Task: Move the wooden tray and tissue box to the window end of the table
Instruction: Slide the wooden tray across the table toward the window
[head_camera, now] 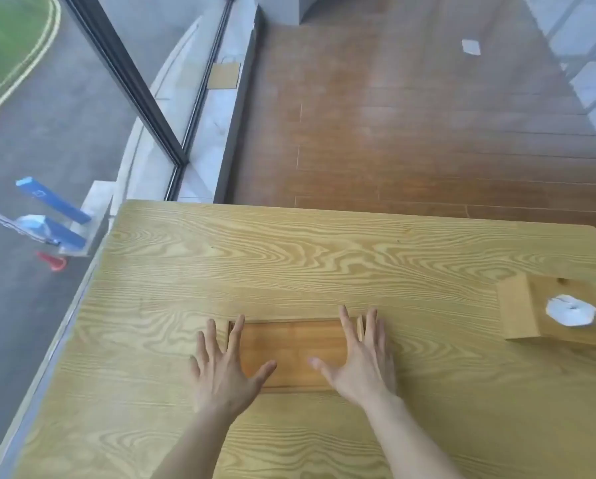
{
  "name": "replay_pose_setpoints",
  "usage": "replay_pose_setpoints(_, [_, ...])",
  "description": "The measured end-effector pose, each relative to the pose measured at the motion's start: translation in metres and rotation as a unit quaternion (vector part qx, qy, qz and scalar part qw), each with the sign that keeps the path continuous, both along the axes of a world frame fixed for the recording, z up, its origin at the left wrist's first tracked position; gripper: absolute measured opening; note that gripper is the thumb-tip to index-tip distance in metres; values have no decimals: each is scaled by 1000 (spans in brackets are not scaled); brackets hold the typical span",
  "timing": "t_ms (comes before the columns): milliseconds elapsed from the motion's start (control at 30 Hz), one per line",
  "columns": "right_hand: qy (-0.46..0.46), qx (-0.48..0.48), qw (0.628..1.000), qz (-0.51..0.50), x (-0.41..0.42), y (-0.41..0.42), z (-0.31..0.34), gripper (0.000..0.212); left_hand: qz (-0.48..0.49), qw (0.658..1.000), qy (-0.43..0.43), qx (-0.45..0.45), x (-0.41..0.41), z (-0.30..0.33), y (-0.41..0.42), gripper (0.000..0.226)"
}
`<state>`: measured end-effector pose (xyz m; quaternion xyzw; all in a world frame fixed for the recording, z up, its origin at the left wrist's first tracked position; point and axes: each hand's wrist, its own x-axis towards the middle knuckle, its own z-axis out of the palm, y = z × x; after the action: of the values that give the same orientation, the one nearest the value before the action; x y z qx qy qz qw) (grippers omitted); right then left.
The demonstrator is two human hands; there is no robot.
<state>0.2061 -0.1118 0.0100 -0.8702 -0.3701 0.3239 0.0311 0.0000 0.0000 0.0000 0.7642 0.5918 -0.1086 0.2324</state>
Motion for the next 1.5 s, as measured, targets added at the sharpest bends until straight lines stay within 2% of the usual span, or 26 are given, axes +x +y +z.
replay_pose_setpoints(133, [-20, -18, 1000, -8, -7, -3, -6, 124, 41, 998, -36, -33, 5, 0, -2, 110])
replay_pose_setpoints(267, [-48, -35, 998, 7, -14, -5, -10, 112, 71, 996, -38, -48, 8, -5, -9, 110])
replay_pose_setpoints(433, [-45, -20, 999, -5, -16, -5, -14, 99, 78, 996, -34, -32, 12, -9, -13, 105])
replay_pose_setpoints(733, [-52, -23, 998, 21, -30, 3, -9, 95, 131, 991, -36, -12, -9, -8, -16, 102])
replay_pose_setpoints(1133, [-70, 20, 992, 105, -126, 85, 11, 86, 226, 971, -71, 29, -123, 3, 33, 95])
replay_pose_setpoints(1500, [-86, 48, 964, 248, -235, 209, 16, 73, 375, 923, -86, 35, -236, -7, 65, 92])
